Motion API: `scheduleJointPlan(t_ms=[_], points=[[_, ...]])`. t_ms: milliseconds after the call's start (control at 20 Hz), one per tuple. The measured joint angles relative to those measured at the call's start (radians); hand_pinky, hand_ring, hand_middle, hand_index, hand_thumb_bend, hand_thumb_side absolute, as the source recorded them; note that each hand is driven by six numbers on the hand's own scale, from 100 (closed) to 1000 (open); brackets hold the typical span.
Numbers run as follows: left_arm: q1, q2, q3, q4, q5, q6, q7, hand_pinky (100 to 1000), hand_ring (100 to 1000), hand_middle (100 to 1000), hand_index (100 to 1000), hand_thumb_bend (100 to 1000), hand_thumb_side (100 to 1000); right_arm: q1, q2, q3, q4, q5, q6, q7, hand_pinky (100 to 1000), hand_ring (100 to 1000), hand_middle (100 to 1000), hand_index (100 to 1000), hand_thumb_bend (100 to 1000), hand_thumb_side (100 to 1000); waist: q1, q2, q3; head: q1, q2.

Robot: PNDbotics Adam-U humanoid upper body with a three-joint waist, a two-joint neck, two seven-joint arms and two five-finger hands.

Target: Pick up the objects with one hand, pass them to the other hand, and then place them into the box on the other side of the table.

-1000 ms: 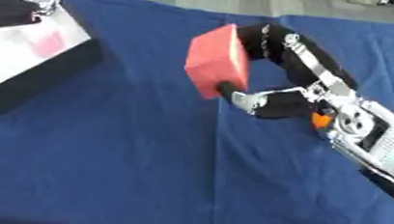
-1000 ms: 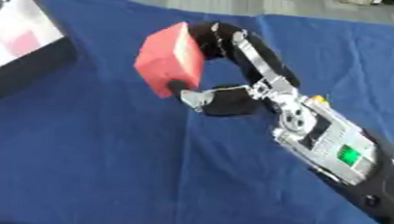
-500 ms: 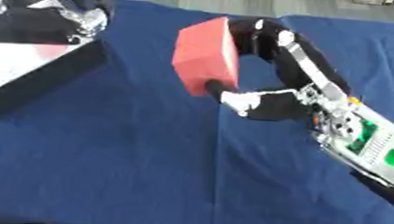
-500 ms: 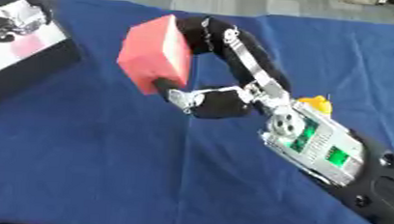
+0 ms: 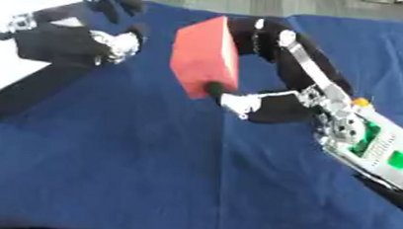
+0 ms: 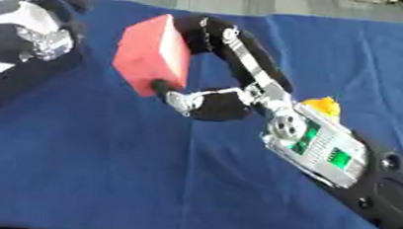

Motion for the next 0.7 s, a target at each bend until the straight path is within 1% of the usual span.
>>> scheduleJointPlan(t_ms=[50,150,200,350,400,500,550,600,700], points=[[-0.003,-0.005,-0.004,0.0,0.0,-0.005,-0.005,936,826,831,916,193,793,0.0,0.001,0.001,0.0,0.003,-0.001,0.001,761,660,373,524,257,100,0.001,0.0,0.002,0.0,0.0],[-0.011,-0.011,-0.008,0.0,-0.004,-0.013,-0.013,936,829,831,916,224,782,0.0,0.002,0.002,0.0,0.011,-0.001,0.004,761,660,373,524,258,100,0.001,0.0,0.004,-0.002,0.0],[-0.014,-0.014,-0.01,0.0,-0.01,-0.016,-0.017,935,835,830,915,305,745,0.001,0.002,0.003,0.0,0.014,0.0,0.007,760,660,372,523,262,100,0.001,0.0,0.005,-0.003,0.0],[-0.022,-0.023,-0.014,0.0,-0.053,-0.03,-0.032,944,847,832,909,435,702,0.005,0.002,0.004,0.0,0.026,0.007,0.014,760,659,372,523,265,100,0.001,0.0,0.008,-0.005,0.0],[-0.023,-0.023,-0.016,0.0,-0.072,-0.038,-0.039,954,852,830,906,464,685,0.008,0.002,0.005,0.0,0.029,0.01,0.017,760,659,372,523,267,100,0.001,0.0,0.008,-0.006,0.0],[-0.024,-0.023,-0.016,0.0,-0.117,-0.058,-0.058,976,861,831,908,456,641,0.009,0.002,0.008,0.0,0.038,0.016,0.023,760,659,372,523,269,100,0.001,0.0,0.01,-0.007,0.0],[-0.024,-0.023,-0.016,0.0,-0.136,-0.071,-0.068,993,866,834,912,460,570,0.01,0.002,0.008,0.0,0.042,0.019,0.026,760,659,372,523,270,100,0.001,0.0,0.011,-0.008,0.0],[-0.024,-0.023,-0.016,0.0,-0.151,-0.083,-0.078,997,867,834,913,456,556,0.01,0.002,0.009,0.0,0.046,0.021,0.028,760,659,372,523,270,100,0.001,0.0,0.012,-0.008,0.001],[-0.024,-0.023,-0.013,0.0,-0.173,-0.103,-0.094,1000,867,832,916,429,458,0.014,0.002,0.009,0.0,0.053,0.025,0.032,759,658,372,523,273,100,0.001,0.0,0.014,-0.011,0.002]])
